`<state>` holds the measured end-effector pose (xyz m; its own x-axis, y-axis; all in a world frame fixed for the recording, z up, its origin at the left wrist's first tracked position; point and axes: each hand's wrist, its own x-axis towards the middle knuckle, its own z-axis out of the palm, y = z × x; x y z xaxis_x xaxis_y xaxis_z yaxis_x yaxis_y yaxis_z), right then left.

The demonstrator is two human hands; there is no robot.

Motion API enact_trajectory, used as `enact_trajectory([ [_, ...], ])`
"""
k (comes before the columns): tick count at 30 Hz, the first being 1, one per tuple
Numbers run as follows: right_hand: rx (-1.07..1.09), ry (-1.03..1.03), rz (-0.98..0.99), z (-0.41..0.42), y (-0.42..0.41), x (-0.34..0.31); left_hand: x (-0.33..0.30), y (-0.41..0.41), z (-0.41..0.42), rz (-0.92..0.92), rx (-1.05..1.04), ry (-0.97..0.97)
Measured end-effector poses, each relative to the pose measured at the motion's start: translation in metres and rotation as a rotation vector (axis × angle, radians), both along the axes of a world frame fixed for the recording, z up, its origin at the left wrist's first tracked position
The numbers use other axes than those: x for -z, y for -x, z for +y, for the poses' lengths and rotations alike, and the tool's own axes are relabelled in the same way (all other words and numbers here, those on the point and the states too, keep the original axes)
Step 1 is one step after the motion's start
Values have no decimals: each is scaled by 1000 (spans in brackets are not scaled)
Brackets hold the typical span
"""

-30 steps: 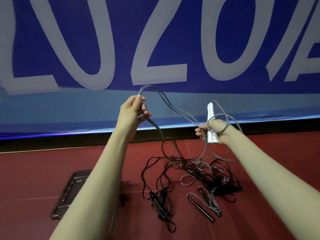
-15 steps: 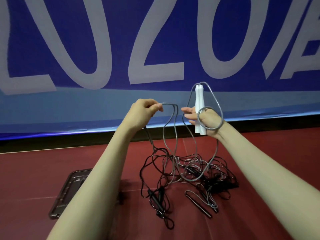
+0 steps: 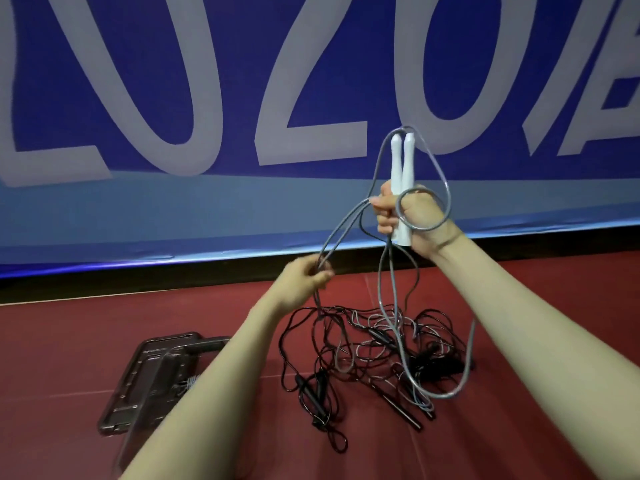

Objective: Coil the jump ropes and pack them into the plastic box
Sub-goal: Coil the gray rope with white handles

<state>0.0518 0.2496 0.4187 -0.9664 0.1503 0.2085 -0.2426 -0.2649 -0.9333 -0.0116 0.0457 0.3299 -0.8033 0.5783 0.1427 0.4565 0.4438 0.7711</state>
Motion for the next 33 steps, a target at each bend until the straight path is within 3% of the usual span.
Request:
enact_trajectory([
  [6, 52, 191, -8, 11, 1, 3, 92, 2, -30, -131, -162, 191],
  [11, 183, 327, -88, 20, 14, 13, 96, 12, -43, -390, -270, -87],
  [19, 141, -73, -694, 37, 16, 66, 12, 24, -43, -471, -367, -465],
  [24, 33, -364, -855, 41, 11, 100, -36, 17, -39, -638, -195, -659],
  [27, 21, -402, -877, 41, 7, 111, -47, 15, -38, -772, -113, -657],
  [30, 83, -555, -876, 47, 9, 120, -49, 13, -39, -737, -65, -556],
  [33, -25, -475, -976, 52, 5, 125, -52, 10, -37, -752, -44, -568],
])
